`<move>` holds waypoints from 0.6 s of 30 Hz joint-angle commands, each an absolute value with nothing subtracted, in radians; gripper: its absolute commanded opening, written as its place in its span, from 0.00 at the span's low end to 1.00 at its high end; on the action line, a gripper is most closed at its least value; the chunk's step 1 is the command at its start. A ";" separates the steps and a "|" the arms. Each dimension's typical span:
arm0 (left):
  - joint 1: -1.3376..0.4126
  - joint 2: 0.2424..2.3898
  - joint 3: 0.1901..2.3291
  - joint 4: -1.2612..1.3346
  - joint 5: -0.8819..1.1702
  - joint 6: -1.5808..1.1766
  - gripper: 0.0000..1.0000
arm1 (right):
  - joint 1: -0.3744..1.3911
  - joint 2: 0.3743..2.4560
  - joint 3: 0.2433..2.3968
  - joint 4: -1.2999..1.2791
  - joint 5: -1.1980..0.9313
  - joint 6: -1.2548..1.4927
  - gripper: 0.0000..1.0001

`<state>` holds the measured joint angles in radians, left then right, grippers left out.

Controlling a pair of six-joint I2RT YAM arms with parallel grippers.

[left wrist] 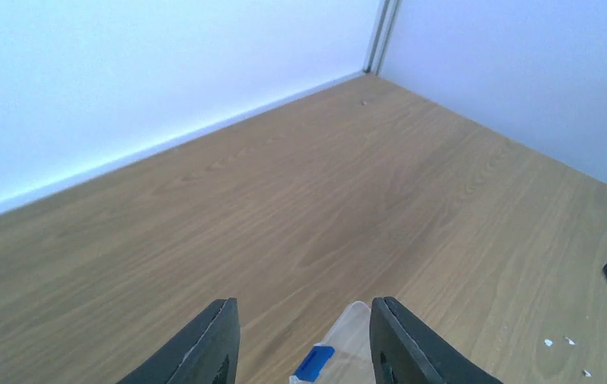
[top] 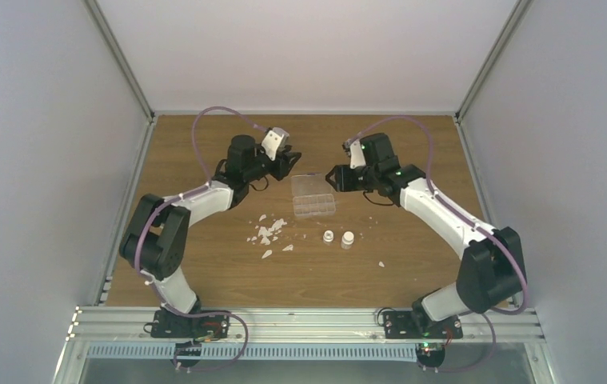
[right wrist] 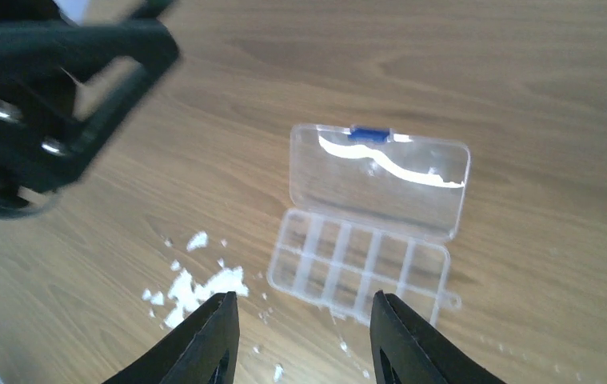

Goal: Sort the pills into containers
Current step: Adjust the pill container at the center of the board.

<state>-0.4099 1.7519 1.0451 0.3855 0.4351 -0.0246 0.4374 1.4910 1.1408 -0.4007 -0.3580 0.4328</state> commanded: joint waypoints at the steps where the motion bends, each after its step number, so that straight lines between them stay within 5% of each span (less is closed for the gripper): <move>1: -0.409 1.628 0.922 0.610 0.408 0.041 0.99 | 0.558 1.474 1.125 -0.599 -0.126 0.369 1.00; 8: -0.330 1.511 0.908 0.602 0.816 0.155 0.99 | 0.731 1.516 1.133 -0.731 -0.013 0.367 1.00; 11: -0.307 1.500 0.973 0.329 1.112 0.405 0.99 | 0.761 1.526 1.129 -0.761 -0.002 0.365 1.00; 18: -0.338 1.360 0.873 0.174 1.205 0.642 0.99 | 0.790 1.549 1.086 -0.788 -0.002 0.376 1.00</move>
<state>-0.3191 1.4429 0.9165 0.2695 1.0496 0.4549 0.7757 1.5379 1.1206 -0.7452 -0.0296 0.3748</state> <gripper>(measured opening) 0.990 0.993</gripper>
